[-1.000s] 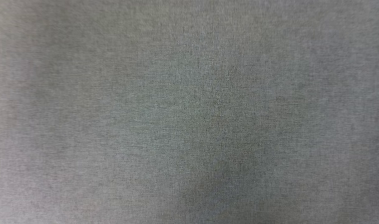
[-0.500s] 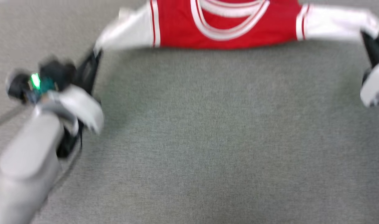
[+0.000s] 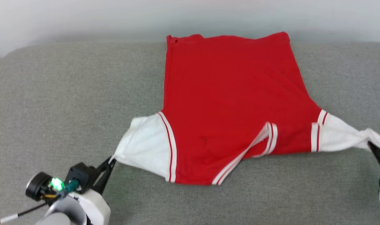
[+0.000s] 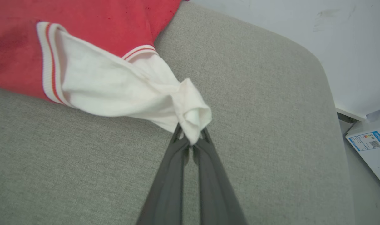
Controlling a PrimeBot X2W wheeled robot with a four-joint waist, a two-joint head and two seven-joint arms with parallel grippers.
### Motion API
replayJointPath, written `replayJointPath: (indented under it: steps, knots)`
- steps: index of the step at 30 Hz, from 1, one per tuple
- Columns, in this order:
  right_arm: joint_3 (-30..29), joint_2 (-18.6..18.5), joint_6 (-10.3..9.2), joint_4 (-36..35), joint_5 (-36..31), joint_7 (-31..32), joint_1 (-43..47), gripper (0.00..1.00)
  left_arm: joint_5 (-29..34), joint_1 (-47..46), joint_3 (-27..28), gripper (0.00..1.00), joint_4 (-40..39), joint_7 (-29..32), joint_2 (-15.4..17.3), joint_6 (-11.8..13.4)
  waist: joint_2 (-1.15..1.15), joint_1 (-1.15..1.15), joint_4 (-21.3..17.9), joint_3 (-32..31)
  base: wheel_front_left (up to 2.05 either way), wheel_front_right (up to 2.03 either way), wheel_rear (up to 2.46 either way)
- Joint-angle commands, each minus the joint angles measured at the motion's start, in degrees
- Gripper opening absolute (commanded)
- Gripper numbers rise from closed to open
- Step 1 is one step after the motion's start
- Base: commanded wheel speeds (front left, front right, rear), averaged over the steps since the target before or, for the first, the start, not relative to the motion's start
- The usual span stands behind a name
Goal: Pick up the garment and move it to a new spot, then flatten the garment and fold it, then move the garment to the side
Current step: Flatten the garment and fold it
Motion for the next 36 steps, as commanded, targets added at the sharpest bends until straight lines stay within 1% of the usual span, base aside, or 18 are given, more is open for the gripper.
replayJointPath:
  steps: [1, 6, 9, 13, 15, 18, 20, 22, 23, 24, 28, 29, 32, 36]
  knots:
    - [-0.64, 0.6, -0.1, 0.01, 0.48, -0.63, 2.25, 0.0, -0.7, 1.89, -0.07, 0.0, -0.84, 0.39, 0.42, 0.72, 0.0, 0.02, -0.44, -1.2, 0.0, 0.0, 0.0]
    - [-1.02, 0.62, -0.1, -2.43, 1.23, -0.87, 7.96, 0.0, -3.48, 8.05, -0.19, 0.0, -2.75, 0.45, 1.95, 2.35, 0.0, 0.02, -1.37, -3.69, 0.0, 0.0, 0.0]
    - [-0.47, 0.33, -0.1, -4.94, 2.81, 1.04, 12.09, 0.0, -5.4, 11.78, 0.26, 0.0, -3.74, -0.27, 2.82, 3.49, 0.0, 0.02, -1.87, -5.11, 0.0, 0.0, 0.0]
    - [-2.02, -0.58, -0.1, -7.55, 5.1, 4.55, 17.42, 0.0, -7.53, 15.44, 0.4, 0.0, -5.37, -0.68, 3.02, 4.55, 0.0, 0.02, -2.05, -5.76, 0.0, 0.0, 0.0]
    - [-3.01, -0.8, -0.1, -8.1, 4.75, 6.27, 19.34, 0.0, -7.86, 16.22, -0.02, 0.0, -5.8, -0.46, 2.88, 4.36, 0.0, 0.02, -1.97, -5.66, 0.0, 0.0, 0.0]
    - [-3.82, 0.17, -0.1, -8.86, 5.55, 7.43, 20.33, 0.0, -7.92, 16.33, -0.33, 0.0, -5.91, -0.41, 2.51, 4.27, 0.0, 0.02, -1.87, -5.38, 0.0, 0.0, 0.0]
    - [-4.4, 0.69, -0.09, -9.74, 5.96, 8.46, 20.91, 0.0, -8.25, 16.02, -0.76, 0.0, -6.11, 0.07, 2.14, 3.65, 0.0, 0.02, -1.71, -5.13, 0.0, 0.0, 0.0]
    - [-5.11, 1.16, -0.09, -10.2, 6.66, 10.08, 20.9, 0.0, -7.34, 15.32, -1.34, 0.0, -6.35, 0.74, 2.51, 3.22, 0.0, 0.02, -1.51, -4.89, 0.0, 0.0, 0.0]
    - [-5.93, 1.47, -0.1, -10.11, 6.89, 11.21, 20.76, 0.47, -6.7, 14.96, -1.88, 0.0, -6.69, 1.27, 2.82, 3.1, 0.0, 0.02, -1.37, -4.69, 0.0, 0.0, 0.0]
    - [-6.42, 1.7, -0.09, -10.21, 7.23, 12.74, 20.62, 1.0, -6.52, 14.58, -2.17, 0.0, -7.2, 1.71, 2.78, 3.05, 0.0, 0.02, -1.16, -4.51, 0.0, 0.0, 0.0]
    - [-9.04, 2.41, -0.08, -13.69, 9.26, 17.74, 18.26, 1.0, -5.55, 13.45, -2.81, 0.0, -10.12, 3.54, 3.72, 2.72, 0.0, 0.02, 0.1, -3.72, 0.0, 0.0, 0.0]
    - [-11.15, 3.13, -0.1, -13.63, 9.86, 20.01, 17.51, 1.0, -4.7, 12.98, -3.02, 0.0, -11.11, 4.06, 4.24, 3.07, 0.0, 0.02, 0.46, -3.42, 0.0, 0.0, 0.0]
    - [-13.94, 4.16, -0.07, -16.92, 9.32, 26.4, 14.61, 1.0, -4.53, 12.27, -3.33, 0.0, -15.57, 6.39, 4.68, 3.91, 0.0, 0.02, 1.89, -2.01, 0.0, 0.0, 0.0]
    - [-17.62, 5.93, -0.07, -20.7, 9.97, 35.38, 7.76, 1.0, -3.84, 10.55, -3.86, 0.0, -22.17, 10.39, 6.25, 3.66, 0.0, 0.02, 4.78, 1.91, 0.0, 0.0, 0.0]
